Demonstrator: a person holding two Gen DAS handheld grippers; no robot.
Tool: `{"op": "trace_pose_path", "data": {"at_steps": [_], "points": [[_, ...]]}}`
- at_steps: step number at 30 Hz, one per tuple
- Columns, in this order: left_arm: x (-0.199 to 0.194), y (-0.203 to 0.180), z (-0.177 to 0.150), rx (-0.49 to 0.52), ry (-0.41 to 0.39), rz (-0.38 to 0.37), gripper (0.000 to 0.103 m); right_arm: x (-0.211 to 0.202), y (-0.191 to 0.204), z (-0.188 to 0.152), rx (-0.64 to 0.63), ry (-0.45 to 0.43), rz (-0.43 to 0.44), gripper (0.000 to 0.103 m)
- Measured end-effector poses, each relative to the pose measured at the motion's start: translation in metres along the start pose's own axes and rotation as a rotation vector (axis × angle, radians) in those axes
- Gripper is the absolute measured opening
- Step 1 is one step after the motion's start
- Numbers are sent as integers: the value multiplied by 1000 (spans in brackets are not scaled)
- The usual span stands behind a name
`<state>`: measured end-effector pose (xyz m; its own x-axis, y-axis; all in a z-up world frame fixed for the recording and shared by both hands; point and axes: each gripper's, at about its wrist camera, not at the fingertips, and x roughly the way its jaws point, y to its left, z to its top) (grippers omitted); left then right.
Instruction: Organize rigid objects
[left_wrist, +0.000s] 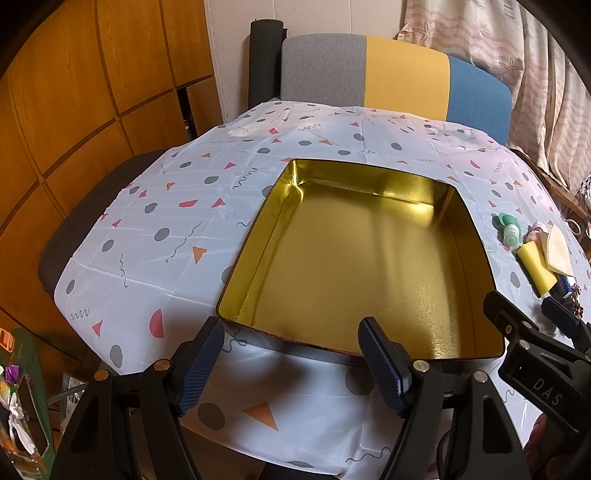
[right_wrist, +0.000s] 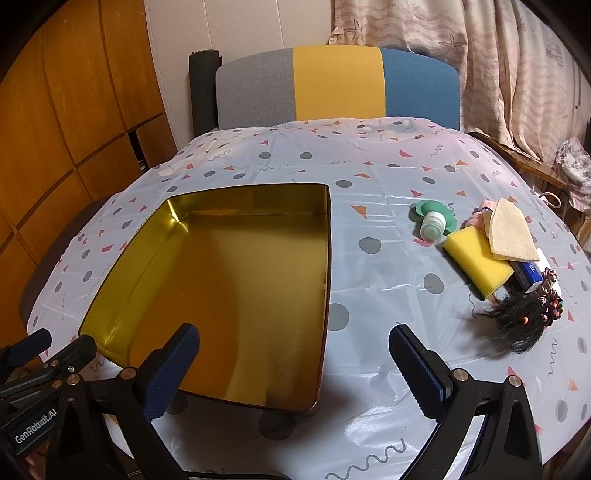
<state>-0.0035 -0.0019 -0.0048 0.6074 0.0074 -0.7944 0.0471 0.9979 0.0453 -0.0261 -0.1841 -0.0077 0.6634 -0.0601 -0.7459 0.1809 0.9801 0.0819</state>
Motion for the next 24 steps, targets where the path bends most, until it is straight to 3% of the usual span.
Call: {"op": "trace_pose_path", "data": {"at_steps": [24], "points": [[1, -16, -4, 35, 24, -23, 76, -7, -15, -2, 22, -11, -9, 103]]}}
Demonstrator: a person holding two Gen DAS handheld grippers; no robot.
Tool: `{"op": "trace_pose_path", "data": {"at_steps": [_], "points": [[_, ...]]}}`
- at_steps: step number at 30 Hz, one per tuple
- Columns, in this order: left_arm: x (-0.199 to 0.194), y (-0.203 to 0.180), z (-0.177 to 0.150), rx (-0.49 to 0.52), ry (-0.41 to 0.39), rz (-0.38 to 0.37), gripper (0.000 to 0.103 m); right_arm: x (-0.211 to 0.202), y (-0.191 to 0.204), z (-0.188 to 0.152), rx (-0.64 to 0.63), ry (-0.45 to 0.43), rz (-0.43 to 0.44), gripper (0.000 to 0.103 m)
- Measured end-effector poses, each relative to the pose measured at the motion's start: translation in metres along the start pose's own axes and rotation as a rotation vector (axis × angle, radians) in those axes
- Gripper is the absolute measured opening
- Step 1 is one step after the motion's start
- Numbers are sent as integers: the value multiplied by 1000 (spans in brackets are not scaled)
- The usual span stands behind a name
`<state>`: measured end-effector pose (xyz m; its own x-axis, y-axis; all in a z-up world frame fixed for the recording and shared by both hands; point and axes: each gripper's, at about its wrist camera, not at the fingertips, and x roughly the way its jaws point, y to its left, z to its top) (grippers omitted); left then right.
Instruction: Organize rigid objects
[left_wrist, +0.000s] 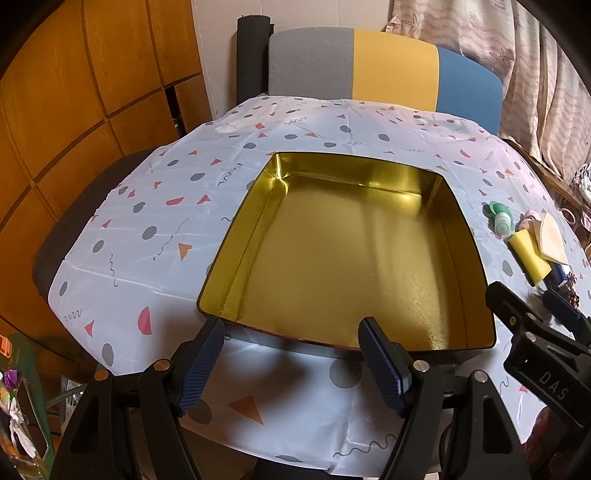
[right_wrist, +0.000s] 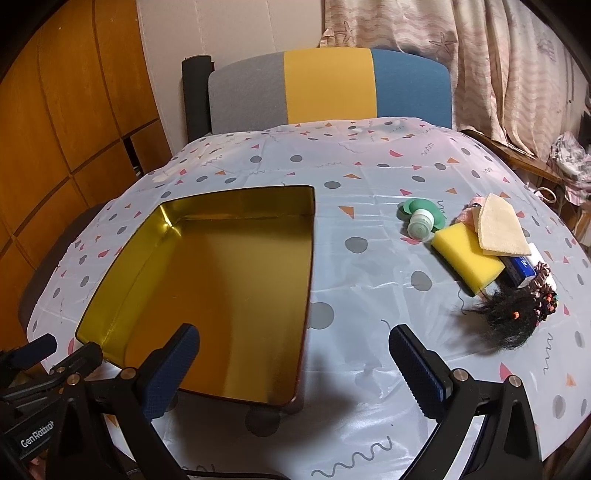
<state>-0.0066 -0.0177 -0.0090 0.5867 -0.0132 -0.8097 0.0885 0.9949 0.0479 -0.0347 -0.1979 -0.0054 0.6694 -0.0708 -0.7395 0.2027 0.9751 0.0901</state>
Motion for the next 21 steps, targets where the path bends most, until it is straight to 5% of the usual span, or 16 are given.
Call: {"op": "trace_pose_path", "data": {"at_steps": [7, 21], "points": [[0, -22, -7, 63, 14, -95, 76, 2, -31, -5, 23, 14, -54, 103], [-20, -100, -18, 278, -12, -281, 76, -3, -151, -38, 227, 30, -185, 103]]}}
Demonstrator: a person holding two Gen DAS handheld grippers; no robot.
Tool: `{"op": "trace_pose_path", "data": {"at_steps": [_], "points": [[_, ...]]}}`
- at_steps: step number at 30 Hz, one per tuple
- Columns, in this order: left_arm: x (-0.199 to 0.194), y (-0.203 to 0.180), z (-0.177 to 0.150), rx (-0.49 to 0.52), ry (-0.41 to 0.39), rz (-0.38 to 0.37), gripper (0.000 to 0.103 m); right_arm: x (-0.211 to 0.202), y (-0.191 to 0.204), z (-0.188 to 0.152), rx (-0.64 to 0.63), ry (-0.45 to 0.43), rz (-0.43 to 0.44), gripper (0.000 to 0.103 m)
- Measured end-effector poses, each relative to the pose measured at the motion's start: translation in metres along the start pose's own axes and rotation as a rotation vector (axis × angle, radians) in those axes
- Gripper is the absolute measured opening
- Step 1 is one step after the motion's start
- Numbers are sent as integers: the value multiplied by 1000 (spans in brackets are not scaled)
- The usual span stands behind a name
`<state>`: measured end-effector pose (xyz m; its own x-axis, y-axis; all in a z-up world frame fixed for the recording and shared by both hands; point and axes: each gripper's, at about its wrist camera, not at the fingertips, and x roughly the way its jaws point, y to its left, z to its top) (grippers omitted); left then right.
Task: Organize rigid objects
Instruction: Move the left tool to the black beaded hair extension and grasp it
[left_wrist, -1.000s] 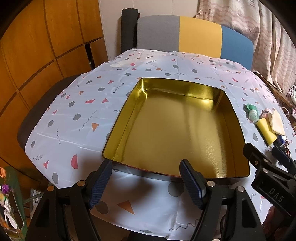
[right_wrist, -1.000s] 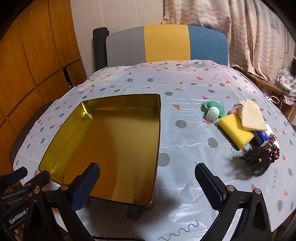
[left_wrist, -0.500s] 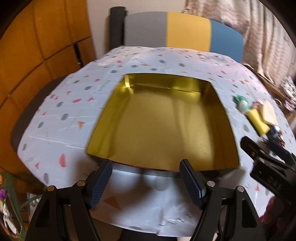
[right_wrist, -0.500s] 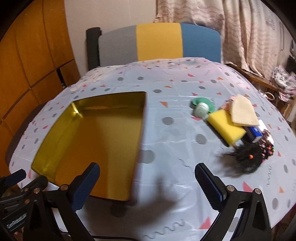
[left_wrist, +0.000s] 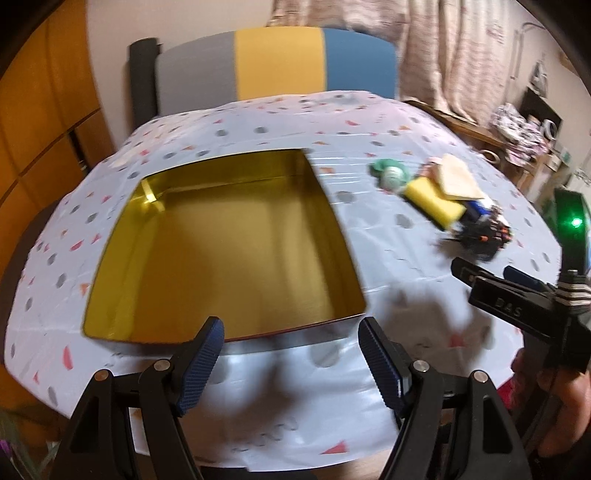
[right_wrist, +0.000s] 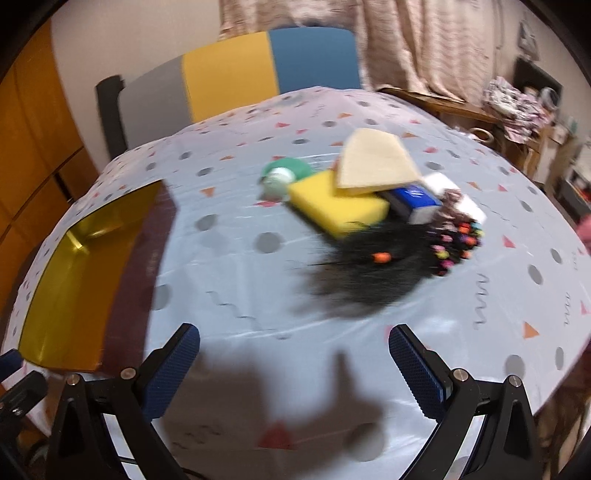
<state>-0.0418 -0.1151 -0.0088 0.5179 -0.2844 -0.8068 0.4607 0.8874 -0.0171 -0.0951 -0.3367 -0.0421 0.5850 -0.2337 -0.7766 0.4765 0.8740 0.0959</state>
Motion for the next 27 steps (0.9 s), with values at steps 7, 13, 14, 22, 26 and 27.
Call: {"op": "trace_pose_path", "data": {"at_steps": [7, 13, 14, 22, 26, 27], "points": [[7, -47, 19, 86, -21, -150, 76, -2, -64, -3, 110, -11, -88, 103], [28, -111, 46, 172, 13, -256, 76, -12, -132, -7, 256, -34, -171, 103], [34, -126, 52, 189, 25, -282, 76, -14, -143, -8, 281, -39, -180, 103], [71, -208, 79, 256, 36, -355, 76, -30, -205, -17, 409, -72, -238, 103], [95, -239, 90, 285, 42, -328, 76, -34, -224, -23, 446, -84, -253, 103], [100, -250, 91, 319, 37, -316, 76, -35, -226, -24, 449, -84, -256, 103]]}}
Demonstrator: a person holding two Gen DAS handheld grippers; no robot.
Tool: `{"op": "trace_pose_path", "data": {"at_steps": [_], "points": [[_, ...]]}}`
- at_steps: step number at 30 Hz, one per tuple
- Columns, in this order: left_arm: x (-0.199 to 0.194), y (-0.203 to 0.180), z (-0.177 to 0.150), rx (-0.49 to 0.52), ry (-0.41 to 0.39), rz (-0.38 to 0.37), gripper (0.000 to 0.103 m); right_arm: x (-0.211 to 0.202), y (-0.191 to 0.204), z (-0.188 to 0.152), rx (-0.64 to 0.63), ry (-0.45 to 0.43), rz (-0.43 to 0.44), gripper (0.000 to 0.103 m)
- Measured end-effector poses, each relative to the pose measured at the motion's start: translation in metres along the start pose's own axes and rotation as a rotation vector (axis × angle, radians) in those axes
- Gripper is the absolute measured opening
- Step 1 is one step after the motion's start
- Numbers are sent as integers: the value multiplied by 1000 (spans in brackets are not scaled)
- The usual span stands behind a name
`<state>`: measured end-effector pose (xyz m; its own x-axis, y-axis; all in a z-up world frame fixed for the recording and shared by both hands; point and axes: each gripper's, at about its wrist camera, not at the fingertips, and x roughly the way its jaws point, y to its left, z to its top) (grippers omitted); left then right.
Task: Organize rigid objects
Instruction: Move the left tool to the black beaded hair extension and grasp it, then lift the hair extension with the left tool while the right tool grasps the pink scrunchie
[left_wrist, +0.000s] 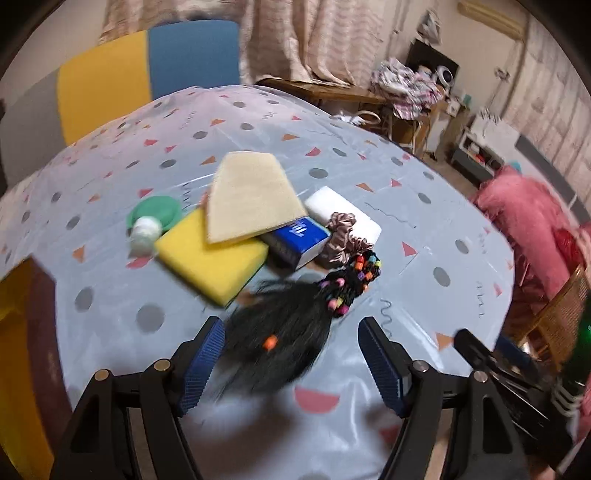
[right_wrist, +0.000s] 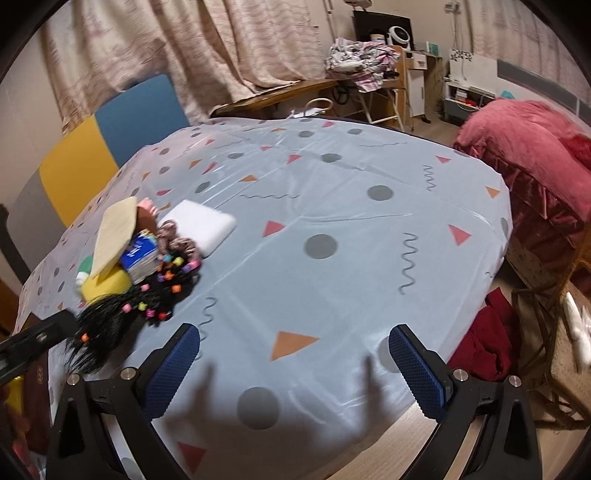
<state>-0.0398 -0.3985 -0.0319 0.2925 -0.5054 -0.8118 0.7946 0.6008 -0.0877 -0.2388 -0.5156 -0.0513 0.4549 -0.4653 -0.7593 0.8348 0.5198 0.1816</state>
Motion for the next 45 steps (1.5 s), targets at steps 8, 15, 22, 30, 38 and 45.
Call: {"op": "trace_pose_path", "data": {"at_steps": [8, 15, 22, 30, 38, 45], "points": [[50, -33, 12, 178, 14, 79, 66, 5, -16, -1, 41, 17, 4, 103], [84, -34, -1, 256, 80, 101, 49, 10, -19, -5, 44, 36, 12, 103], [73, -10, -15, 192, 69, 0, 32, 14, -14, -8, 44, 38, 62, 103], [45, 23, -48, 99, 24, 8, 20, 16, 8, -5, 2, 24, 111, 103], [18, 51, -81, 22, -3, 45, 20, 41, 63, 26, -151, -19, 181, 103], [5, 65, -93, -10, -6, 65, 21, 88, 106, 53, -273, 18, 169, 86]]}}
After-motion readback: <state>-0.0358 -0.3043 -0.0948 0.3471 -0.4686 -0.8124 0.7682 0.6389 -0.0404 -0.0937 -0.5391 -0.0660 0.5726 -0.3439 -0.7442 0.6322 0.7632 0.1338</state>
